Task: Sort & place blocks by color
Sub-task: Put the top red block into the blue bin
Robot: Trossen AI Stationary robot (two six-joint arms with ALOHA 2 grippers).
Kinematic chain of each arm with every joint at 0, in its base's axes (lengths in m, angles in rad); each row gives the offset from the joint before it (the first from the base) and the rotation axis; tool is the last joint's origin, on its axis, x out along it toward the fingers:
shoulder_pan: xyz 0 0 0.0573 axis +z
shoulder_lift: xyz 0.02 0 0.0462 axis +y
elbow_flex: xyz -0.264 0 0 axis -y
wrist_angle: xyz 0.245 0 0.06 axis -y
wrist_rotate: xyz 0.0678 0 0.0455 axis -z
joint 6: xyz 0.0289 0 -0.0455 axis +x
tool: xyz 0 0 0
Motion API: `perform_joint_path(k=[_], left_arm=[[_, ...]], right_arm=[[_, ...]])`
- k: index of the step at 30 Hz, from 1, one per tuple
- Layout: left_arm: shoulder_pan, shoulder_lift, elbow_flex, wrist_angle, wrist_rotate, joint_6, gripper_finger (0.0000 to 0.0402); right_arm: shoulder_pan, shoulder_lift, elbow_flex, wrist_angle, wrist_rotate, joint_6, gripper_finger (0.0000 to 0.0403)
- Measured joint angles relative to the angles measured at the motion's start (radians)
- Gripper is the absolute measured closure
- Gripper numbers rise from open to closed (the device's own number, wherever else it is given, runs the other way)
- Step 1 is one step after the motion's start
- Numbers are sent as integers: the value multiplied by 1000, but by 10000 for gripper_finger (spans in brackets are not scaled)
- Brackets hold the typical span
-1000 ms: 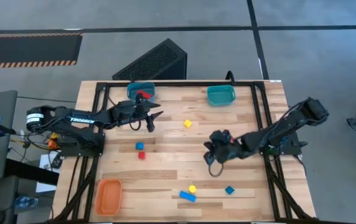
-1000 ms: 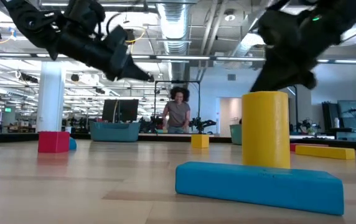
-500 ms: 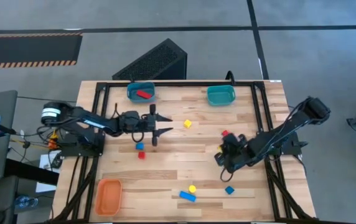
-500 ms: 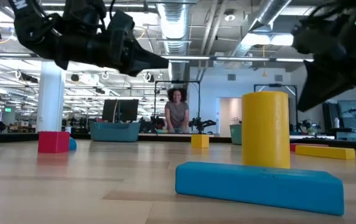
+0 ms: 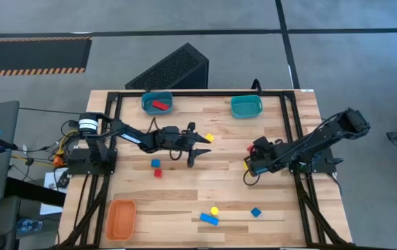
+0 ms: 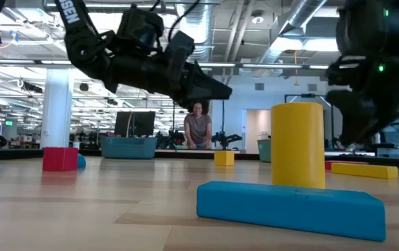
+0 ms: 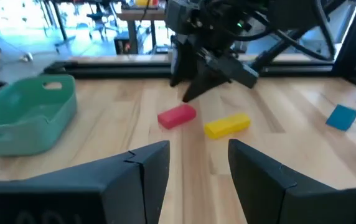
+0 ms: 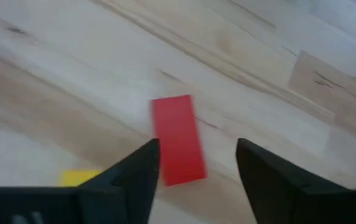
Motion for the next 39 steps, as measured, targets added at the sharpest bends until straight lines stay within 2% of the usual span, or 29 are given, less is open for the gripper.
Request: perform_joint_path(k=[4,9,14,19,21,25,30,35,39], left_arm=[[-1,7,24,-33,-6,5,249],[-1,5,24,-39,-54,-15,248],[-38,5,23,-60,-153,17,238],[-89,5,23,-59,-321,92,221],[-98,5,22,-49,-349,110,215],[-105,4,22,46,-299,112,213],[-98,3,6,158,-299,107,220],[-81,3,-82,318,-301,105,222],[-73,3,-176,506,-300,103,229]], right_arm=[[-6,0,-67,47,-12,2,135],[-6,-5,-162,305,-7,-63,133],[-6,-4,-177,342,8,-70,134],[-5,-1,-175,364,33,-83,142],[-5,1,-165,357,45,-100,144],[-5,2,-146,370,64,-146,144],[-1,2,-145,407,116,-164,145],[28,24,-144,441,223,-106,145],[32,63,-143,465,205,-103,145]])
